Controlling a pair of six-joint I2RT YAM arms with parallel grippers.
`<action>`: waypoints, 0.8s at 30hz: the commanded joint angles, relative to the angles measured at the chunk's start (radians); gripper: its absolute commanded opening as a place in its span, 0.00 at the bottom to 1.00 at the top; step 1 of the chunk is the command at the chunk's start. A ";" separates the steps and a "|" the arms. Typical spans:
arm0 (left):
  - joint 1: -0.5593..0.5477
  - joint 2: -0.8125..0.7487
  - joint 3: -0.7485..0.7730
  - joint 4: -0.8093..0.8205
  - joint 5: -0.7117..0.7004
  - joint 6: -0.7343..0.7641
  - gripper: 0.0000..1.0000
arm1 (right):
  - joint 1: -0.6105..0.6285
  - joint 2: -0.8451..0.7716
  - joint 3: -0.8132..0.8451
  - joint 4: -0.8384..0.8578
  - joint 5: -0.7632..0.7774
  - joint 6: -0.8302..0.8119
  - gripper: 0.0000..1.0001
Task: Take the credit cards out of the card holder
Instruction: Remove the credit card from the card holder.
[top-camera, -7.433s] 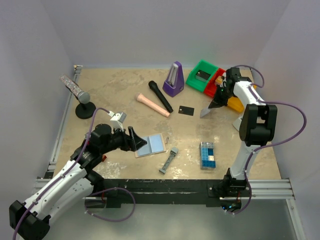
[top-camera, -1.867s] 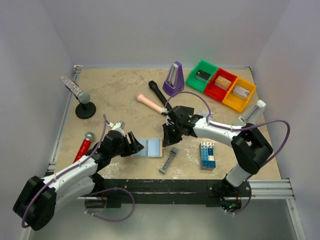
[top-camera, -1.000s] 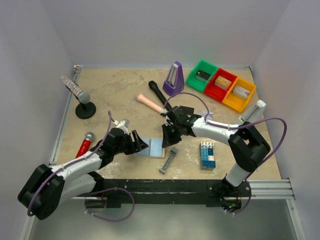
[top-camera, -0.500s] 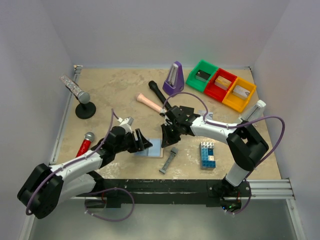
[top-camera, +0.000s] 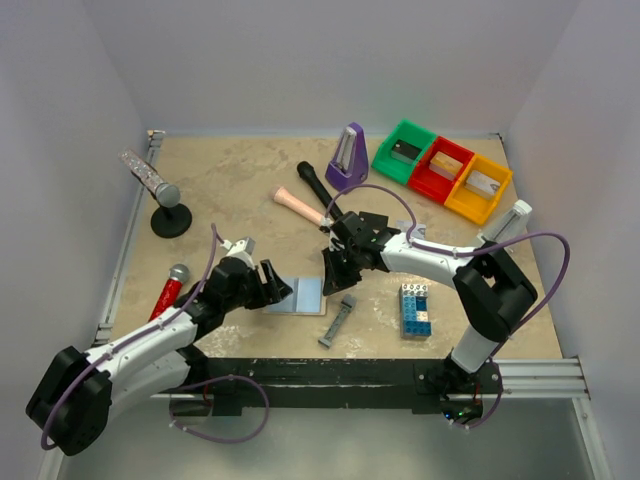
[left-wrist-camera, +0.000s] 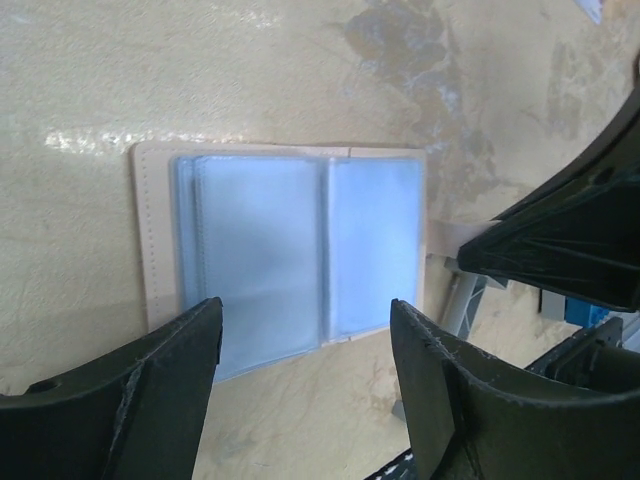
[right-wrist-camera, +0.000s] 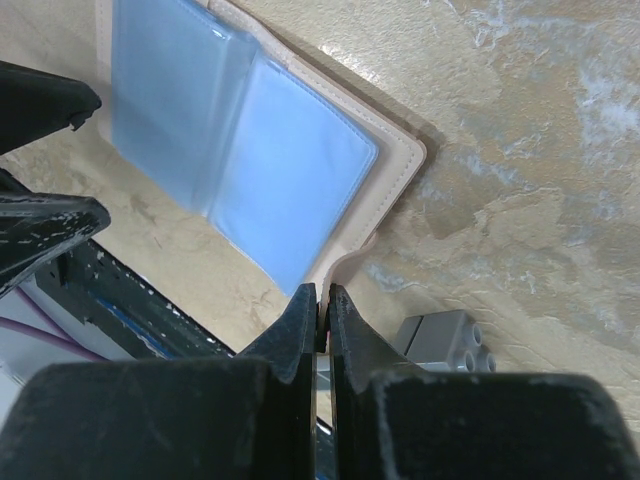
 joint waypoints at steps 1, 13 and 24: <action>-0.003 0.003 -0.010 -0.014 -0.036 0.008 0.73 | 0.004 -0.020 0.030 0.005 -0.018 -0.014 0.00; -0.002 0.057 -0.019 0.041 -0.002 0.012 0.72 | 0.004 -0.017 0.032 0.011 -0.024 -0.011 0.00; -0.002 0.081 -0.025 0.100 0.041 0.012 0.72 | 0.002 -0.058 0.024 0.062 -0.118 -0.012 0.00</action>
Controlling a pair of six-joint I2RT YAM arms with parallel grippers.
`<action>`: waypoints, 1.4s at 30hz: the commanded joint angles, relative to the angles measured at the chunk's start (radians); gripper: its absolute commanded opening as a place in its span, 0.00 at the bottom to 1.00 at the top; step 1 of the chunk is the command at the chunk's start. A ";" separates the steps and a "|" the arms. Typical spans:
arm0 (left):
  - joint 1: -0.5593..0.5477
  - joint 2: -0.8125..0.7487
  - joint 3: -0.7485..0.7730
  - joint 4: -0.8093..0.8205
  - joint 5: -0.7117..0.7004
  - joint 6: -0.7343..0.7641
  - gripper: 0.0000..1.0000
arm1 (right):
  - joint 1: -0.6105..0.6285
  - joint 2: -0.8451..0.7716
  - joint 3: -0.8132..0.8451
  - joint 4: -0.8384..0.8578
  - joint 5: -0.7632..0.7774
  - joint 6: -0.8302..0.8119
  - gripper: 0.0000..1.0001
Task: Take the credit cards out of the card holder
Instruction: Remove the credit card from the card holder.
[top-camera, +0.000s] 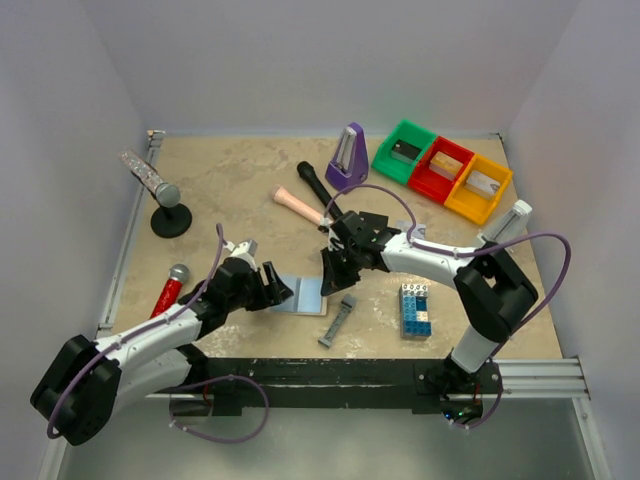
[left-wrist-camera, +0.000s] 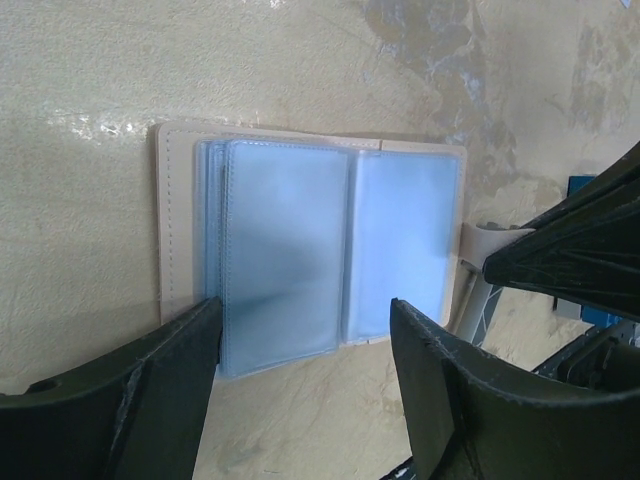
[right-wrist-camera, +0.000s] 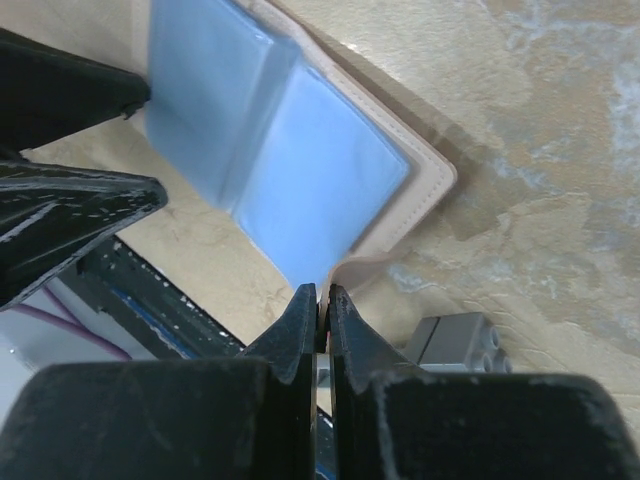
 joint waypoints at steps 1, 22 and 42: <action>-0.002 0.013 -0.014 0.076 0.045 0.011 0.72 | 0.004 -0.057 0.026 0.059 -0.106 -0.012 0.00; -0.002 0.097 -0.012 0.270 0.229 0.009 0.71 | 0.004 -0.042 0.036 0.073 -0.171 -0.009 0.00; -0.005 0.123 -0.011 0.480 0.358 -0.018 0.71 | 0.001 -0.025 -0.008 0.092 -0.136 -0.006 0.00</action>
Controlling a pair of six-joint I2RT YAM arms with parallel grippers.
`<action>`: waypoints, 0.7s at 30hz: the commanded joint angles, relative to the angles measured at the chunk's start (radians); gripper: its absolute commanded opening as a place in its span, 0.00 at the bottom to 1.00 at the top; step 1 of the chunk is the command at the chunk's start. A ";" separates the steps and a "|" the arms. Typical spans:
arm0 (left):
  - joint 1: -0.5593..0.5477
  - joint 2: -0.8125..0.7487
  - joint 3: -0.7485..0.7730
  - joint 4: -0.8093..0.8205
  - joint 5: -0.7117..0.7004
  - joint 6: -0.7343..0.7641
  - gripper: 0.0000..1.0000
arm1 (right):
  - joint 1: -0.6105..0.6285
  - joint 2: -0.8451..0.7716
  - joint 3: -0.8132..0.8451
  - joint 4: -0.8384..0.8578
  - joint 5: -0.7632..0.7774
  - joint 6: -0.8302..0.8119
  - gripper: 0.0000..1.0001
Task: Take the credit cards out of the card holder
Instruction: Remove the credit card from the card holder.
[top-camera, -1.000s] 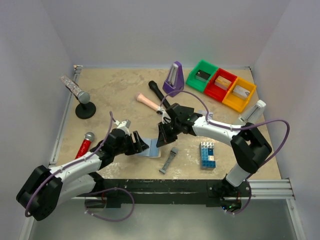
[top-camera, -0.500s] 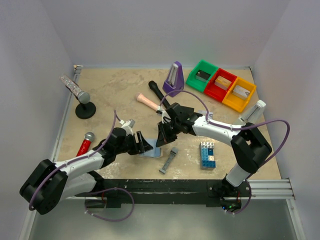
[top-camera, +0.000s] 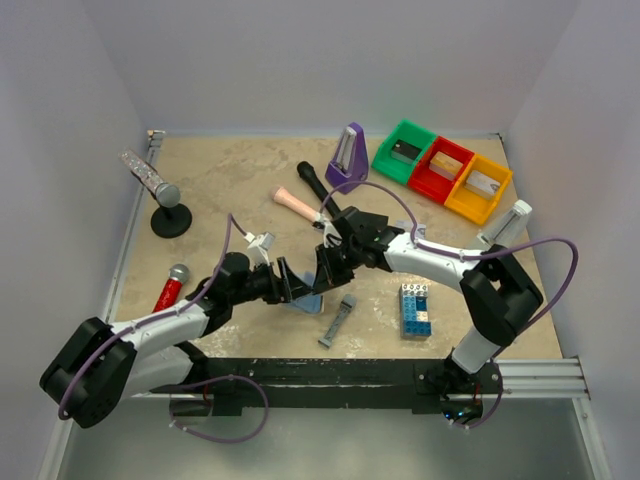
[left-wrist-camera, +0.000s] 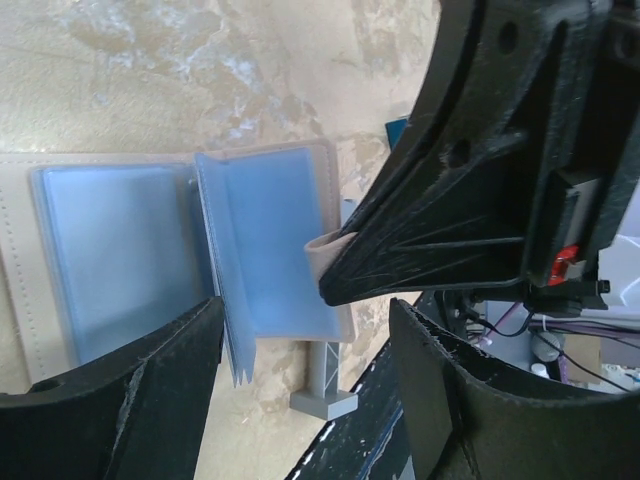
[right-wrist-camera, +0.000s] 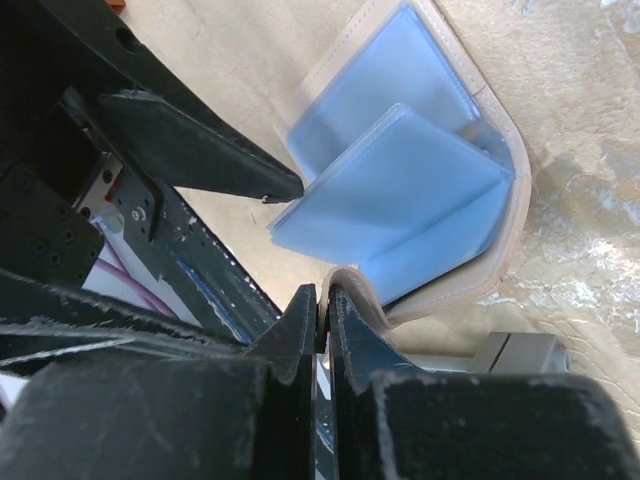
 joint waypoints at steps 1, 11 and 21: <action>-0.006 0.021 0.006 0.113 0.049 -0.012 0.71 | 0.002 0.007 -0.021 0.031 0.020 -0.005 0.00; -0.022 0.041 -0.001 0.201 0.085 -0.033 0.71 | -0.022 0.013 -0.069 0.055 0.055 0.009 0.00; -0.025 0.036 -0.012 0.183 0.070 -0.026 0.71 | -0.042 0.079 0.004 0.015 0.046 -0.022 0.00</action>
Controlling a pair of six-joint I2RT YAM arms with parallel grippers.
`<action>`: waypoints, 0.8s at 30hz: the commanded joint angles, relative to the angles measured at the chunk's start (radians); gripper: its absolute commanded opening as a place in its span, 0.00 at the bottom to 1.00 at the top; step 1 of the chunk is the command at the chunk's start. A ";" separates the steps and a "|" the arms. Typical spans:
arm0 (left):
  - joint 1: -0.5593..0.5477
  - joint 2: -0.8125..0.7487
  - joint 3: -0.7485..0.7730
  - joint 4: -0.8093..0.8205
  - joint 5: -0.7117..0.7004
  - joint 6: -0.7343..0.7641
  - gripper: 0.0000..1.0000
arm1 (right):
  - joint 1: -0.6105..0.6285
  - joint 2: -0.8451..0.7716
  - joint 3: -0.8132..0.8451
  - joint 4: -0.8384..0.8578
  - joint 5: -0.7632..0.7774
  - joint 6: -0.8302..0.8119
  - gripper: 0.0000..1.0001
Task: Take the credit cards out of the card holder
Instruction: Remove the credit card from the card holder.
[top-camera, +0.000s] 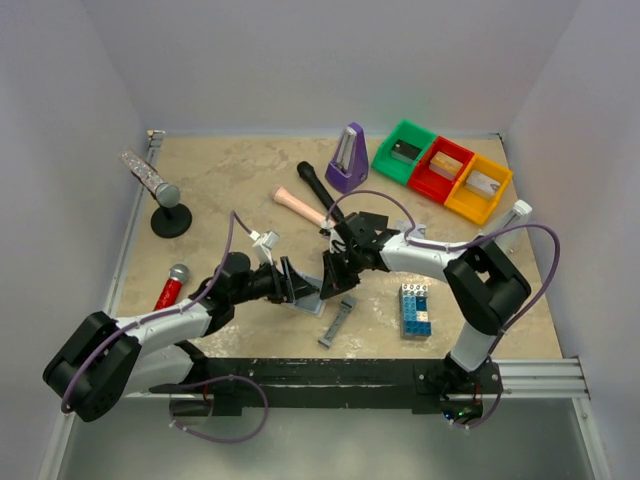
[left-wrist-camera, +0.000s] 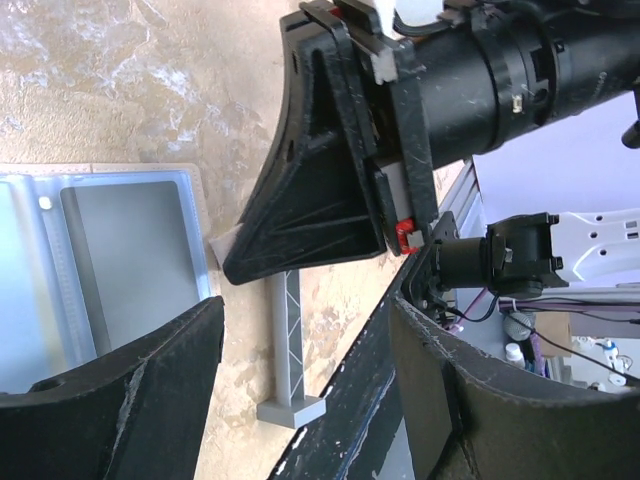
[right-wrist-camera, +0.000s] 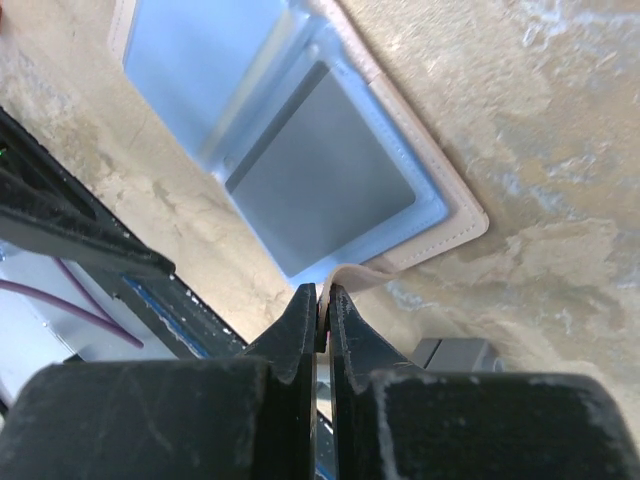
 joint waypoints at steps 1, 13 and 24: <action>-0.008 -0.009 -0.015 0.047 0.001 0.003 0.70 | -0.009 0.014 0.061 0.000 0.012 -0.023 0.00; -0.012 -0.080 0.082 -0.380 -0.329 0.113 0.72 | -0.045 -0.034 0.056 -0.010 0.010 -0.032 0.00; -0.153 0.000 0.209 -0.567 -0.619 0.184 0.75 | -0.045 -0.126 -0.011 0.102 -0.094 -0.009 0.00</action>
